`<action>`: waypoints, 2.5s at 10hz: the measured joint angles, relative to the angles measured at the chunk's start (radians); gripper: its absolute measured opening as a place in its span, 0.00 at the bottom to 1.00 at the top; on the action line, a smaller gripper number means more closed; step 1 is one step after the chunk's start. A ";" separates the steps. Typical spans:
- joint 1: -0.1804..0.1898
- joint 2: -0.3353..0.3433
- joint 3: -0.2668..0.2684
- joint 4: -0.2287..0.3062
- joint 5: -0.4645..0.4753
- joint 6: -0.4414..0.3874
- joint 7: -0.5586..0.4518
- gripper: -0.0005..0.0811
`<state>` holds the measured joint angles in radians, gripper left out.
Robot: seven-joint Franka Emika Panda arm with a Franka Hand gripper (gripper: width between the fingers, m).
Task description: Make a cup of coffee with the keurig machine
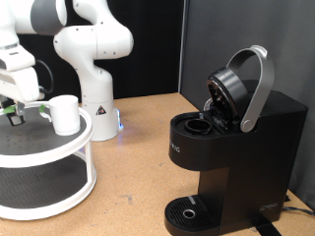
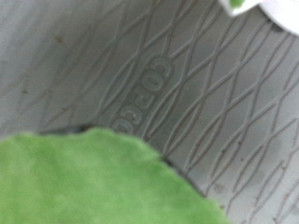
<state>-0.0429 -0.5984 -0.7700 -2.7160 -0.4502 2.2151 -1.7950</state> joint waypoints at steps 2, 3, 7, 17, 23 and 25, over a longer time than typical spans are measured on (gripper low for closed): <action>0.000 -0.038 0.009 0.029 0.018 -0.063 -0.006 0.59; 0.000 -0.052 0.016 0.042 0.023 -0.090 -0.006 0.59; 0.000 -0.090 0.043 0.086 0.034 -0.171 -0.006 0.59; 0.090 -0.089 0.130 0.108 0.430 -0.083 0.350 0.59; 0.156 -0.065 0.155 0.151 0.609 -0.081 0.460 0.59; 0.197 -0.056 0.157 0.167 0.705 -0.088 0.514 0.59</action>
<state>0.1542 -0.6540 -0.6126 -2.5492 0.2549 2.1274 -1.2810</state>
